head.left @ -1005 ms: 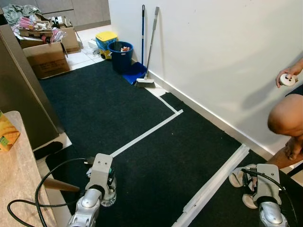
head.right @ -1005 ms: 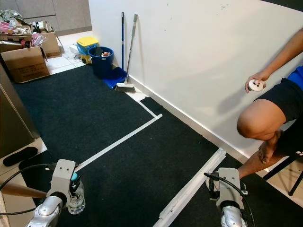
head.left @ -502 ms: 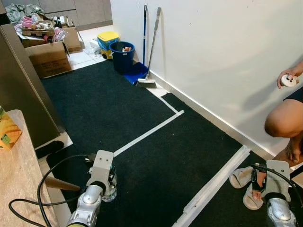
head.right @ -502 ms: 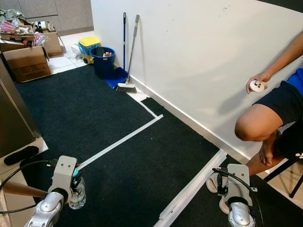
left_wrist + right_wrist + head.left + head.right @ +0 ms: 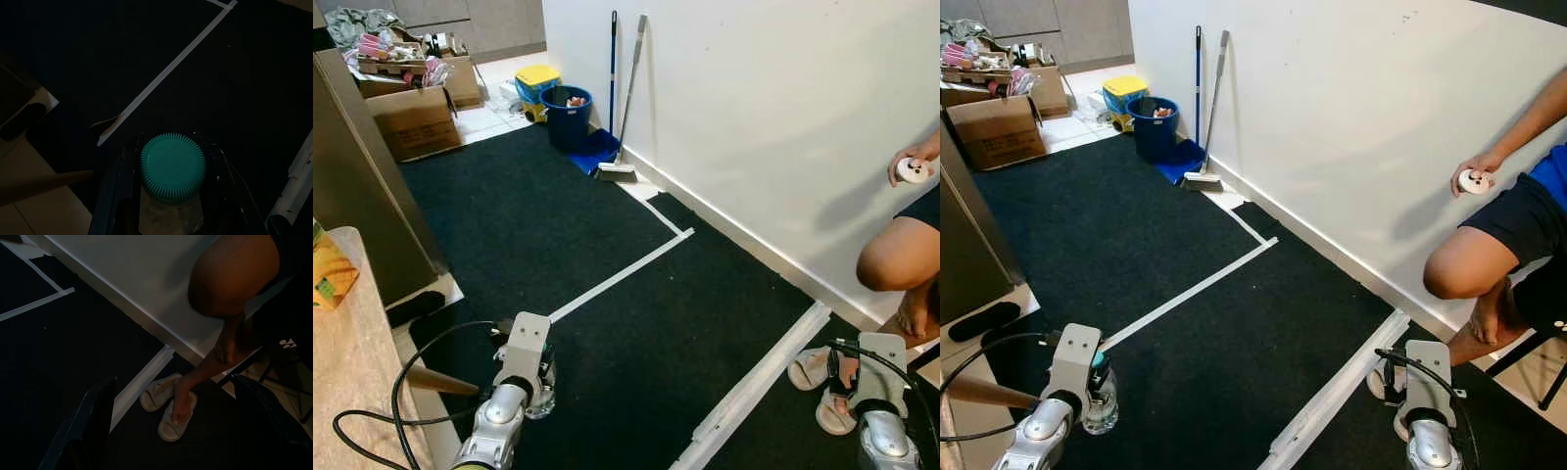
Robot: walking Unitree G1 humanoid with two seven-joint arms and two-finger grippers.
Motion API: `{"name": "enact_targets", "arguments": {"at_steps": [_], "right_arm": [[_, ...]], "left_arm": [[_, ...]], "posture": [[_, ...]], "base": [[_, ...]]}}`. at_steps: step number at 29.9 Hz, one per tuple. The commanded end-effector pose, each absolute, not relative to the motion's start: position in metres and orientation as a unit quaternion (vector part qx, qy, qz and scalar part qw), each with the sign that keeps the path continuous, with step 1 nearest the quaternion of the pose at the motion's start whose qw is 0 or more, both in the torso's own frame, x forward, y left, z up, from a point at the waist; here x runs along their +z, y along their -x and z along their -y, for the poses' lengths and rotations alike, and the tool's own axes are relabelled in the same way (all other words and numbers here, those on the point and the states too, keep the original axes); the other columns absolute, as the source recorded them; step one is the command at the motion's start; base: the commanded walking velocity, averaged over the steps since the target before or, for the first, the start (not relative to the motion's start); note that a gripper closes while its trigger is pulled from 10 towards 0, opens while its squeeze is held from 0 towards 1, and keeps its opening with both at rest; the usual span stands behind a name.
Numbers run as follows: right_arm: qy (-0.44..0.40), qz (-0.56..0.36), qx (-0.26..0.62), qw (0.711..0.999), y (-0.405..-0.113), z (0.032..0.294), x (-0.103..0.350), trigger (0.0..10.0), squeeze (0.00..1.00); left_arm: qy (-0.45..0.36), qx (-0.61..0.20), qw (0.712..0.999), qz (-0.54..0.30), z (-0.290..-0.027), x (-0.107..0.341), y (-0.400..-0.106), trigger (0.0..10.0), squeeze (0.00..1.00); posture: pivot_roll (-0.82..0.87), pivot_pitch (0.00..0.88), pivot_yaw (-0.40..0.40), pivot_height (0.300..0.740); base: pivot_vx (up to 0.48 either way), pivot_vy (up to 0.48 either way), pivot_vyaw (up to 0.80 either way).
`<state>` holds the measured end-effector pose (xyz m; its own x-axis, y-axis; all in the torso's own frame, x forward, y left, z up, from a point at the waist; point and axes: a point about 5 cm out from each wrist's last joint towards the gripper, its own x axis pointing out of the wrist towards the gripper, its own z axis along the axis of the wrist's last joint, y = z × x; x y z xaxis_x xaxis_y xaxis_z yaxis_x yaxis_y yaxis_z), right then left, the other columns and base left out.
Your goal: Restocking fridge
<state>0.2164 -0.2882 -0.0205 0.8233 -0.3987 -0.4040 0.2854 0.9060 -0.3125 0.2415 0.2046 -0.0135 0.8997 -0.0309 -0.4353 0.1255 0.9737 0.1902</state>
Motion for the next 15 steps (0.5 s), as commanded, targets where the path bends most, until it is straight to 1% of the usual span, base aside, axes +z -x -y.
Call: {"name": "enact_targets", "arguments": {"at_steps": [1, 15], "right_arm": [[0.115, -0.242, -0.188, 0.945, -0.2147, 0.2885, -0.0224, 10.0, 0.00], [0.116, -0.240, -0.185, 0.946, -0.2162, 0.2866, -0.0219, 10.0, 0.00]], "left_arm": [[-0.111, -0.048, 0.968, -0.220, -0.2012, -0.0148, -0.2398, 10.0, 0.00], [-0.111, -0.050, 0.968, -0.220, -0.2010, -0.0151, -0.2397, 10.0, 0.00]], "posture": [[0.02, 0.000, -0.086, 0.740], [0.01, 0.000, -0.088, 0.740]], "base": [[0.000, -0.300, 0.00], [0.000, -0.306, 0.00]]}}
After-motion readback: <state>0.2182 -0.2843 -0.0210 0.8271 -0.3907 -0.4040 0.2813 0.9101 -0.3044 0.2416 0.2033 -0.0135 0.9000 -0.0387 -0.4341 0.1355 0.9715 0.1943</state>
